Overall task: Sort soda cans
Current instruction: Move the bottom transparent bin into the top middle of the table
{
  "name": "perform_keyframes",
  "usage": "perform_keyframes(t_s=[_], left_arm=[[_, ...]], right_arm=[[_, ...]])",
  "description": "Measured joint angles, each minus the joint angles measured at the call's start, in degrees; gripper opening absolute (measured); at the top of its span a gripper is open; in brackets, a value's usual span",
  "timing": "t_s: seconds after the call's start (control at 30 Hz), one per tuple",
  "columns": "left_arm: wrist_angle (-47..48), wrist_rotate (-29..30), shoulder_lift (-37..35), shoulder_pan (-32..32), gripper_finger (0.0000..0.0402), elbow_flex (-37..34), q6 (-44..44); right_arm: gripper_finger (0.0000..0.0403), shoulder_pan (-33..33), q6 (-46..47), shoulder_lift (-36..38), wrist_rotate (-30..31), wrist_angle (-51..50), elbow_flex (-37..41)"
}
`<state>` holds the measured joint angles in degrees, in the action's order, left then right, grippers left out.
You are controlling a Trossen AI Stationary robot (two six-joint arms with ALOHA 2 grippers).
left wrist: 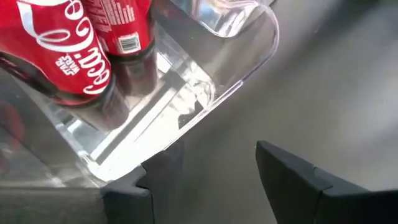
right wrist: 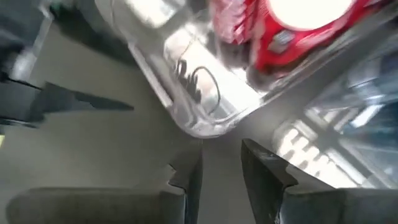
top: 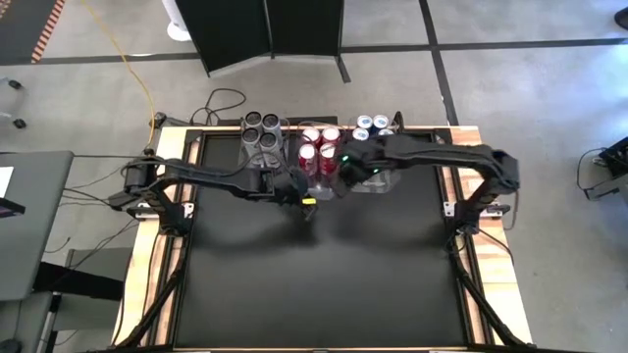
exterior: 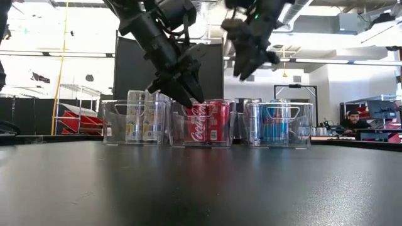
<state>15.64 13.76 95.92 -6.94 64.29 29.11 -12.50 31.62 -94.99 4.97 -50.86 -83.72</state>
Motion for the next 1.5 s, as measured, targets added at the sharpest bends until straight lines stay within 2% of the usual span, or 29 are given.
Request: perform_keyframes(t_s=[0.13,0.27,0.57,0.7,0.9,1.03,1.2,1.33,1.5], left_arm=[[0.19,-1.61,0.00,-1.49,0.0197,0.05,0.02],[0.04,-1.25,0.26,-1.82,0.0197,0.05,0.06],[-4.51,-0.87,0.81,-3.20,0.0197,-0.06,1.74],[-9.34,-0.91,1.43,-4.24,0.0196,-0.06,2.66],[-14.52,-3.39,4.09,-4.70,0.0196,0.07,3.78],[-14.38,-3.46,5.29,-4.67,0.0196,0.62,5.32],[-13.47,-3.51,4.49,-4.66,0.0196,0.62,7.18],[-12.74,-2.64,1.68,-4.71,0.0196,0.57,8.16],[-9.80,1.14,-2.97,-4.98,0.0196,0.59,7.25]], right_arm=[[0.0123,-3.09,0.02,5.60,4.40,-3.09,0.00],[0.0121,-9.71,-0.11,9.61,8.68,-9.78,0.31],[0.0120,-25.80,-1.30,18.14,8.10,-9.92,10.62],[0.0120,-34.18,-0.58,21.24,4.14,-7.92,16.15],[0.0120,-40.11,-1.59,22.04,2.14,-6.24,23.72],[0.0120,-41.02,-2.60,21.86,-1.60,-0.46,28.31],[0.0120,-41.94,-4.66,21.91,-5.41,12.03,34.83],[0.0120,-44.91,-2.81,21.91,-5.44,17.91,38.44],[0.0120,-47.83,-1.68,21.79,-5.54,23.52,40.71]])
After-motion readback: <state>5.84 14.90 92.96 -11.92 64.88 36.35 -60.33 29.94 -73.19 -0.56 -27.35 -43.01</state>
